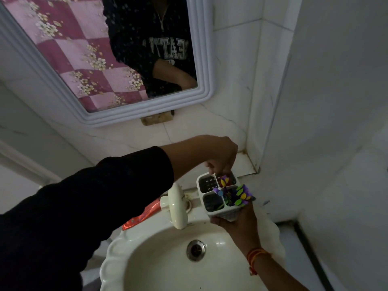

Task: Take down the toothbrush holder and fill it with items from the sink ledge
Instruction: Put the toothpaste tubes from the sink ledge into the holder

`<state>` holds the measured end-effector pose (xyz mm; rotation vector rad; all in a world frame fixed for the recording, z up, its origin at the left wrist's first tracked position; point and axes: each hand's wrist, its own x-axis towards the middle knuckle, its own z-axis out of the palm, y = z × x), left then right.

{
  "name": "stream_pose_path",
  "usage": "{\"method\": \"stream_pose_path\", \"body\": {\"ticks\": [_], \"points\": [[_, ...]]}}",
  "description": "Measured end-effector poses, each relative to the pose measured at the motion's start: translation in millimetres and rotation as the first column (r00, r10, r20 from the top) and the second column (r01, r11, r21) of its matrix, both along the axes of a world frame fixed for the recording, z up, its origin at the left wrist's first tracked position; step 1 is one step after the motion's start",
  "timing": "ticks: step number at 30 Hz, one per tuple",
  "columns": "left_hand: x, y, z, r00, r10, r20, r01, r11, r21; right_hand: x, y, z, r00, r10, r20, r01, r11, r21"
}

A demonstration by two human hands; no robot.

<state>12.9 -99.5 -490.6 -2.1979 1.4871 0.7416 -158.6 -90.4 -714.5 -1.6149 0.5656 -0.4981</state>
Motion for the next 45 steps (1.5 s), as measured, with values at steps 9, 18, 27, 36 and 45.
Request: {"method": "stream_pose_path", "body": {"ticks": [9, 18, 27, 36, 45], "points": [[76, 64, -46, 0.946, 0.323, 0.029, -0.313, 0.934, -0.172, 3, -3, -6, 1.0, -0.005, -0.015, 0.006, 1.0, 0.01], [98, 113, -132, 0.927, 0.351, 0.131, -0.32, 0.925, -0.207, 5, -6, -22, 0.995, -0.052, -0.084, 0.054, 0.998, 0.028], [85, 100, -94, 0.926, 0.373, -0.055, -0.367, 0.855, -0.366, 6, -7, -25, 0.994, -0.059, -0.096, 0.061, 0.998, 0.016], [9, 89, 34, 0.986, 0.16, 0.04, -0.123, 0.875, -0.468, 1, -2, -9, 0.997, -0.04, -0.071, 0.039, 0.999, -0.015], [-36, 98, -7, 0.977, 0.211, -0.029, -0.206, 0.904, -0.374, 0, -1, -4, 0.997, -0.023, -0.079, 0.022, 1.0, -0.006]]}}
